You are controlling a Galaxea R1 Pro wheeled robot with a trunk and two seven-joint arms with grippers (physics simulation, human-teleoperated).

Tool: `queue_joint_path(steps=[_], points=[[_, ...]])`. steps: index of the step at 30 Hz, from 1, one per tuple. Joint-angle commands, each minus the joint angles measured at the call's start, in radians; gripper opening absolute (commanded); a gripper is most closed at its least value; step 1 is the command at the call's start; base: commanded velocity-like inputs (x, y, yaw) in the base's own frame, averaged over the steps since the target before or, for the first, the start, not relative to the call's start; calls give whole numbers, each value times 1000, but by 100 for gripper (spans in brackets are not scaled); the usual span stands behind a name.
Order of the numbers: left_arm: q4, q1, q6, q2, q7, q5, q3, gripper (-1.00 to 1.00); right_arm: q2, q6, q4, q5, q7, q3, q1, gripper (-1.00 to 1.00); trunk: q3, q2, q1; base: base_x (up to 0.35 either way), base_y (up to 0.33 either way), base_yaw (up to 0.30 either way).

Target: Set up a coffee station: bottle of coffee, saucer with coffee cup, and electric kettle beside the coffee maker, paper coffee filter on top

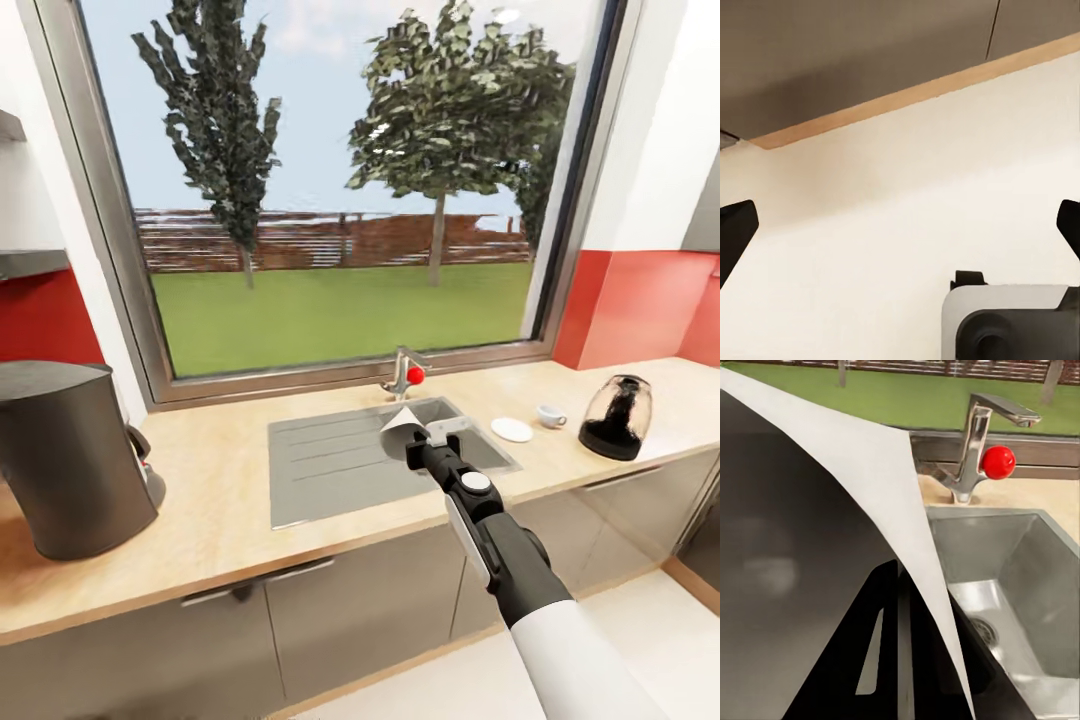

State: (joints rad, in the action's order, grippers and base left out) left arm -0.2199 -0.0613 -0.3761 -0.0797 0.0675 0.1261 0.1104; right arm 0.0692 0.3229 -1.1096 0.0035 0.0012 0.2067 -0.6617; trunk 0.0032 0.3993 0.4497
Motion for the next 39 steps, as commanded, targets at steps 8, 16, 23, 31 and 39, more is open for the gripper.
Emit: queue_joint_path(steps=[8, 16, 23, 31, 39], points=[[1, -2, -4, 4, 3, 12, 5, 100, 0, 5, -1, -4, 0, 0, 0, -100, 0, 1, 0, 0, 0, 277], [2, -2, -5, 3, 5, 9, 8, 100, 0, 5, -1, -4, 0, 0, 0, -100, 0, 1, 0, 0, 0, 277], [1, -2, -6, 4, 4, 8, 9, 100, 0, 5, -1, -4, 0, 0, 0, -100, 0, 1, 0, 0, 0, 277], [1, -2, -7, 6, 4, 7, 9, 100, 0, 5, -1, -4, 0, 0, 0, -100, 0, 1, 0, 0, 0, 277], [0, -2, -10, 7, 3, 7, 9, 100, 0, 5, -1, -4, 0, 0, 0, -100, 0, 1, 0, 18, -24, 277]])
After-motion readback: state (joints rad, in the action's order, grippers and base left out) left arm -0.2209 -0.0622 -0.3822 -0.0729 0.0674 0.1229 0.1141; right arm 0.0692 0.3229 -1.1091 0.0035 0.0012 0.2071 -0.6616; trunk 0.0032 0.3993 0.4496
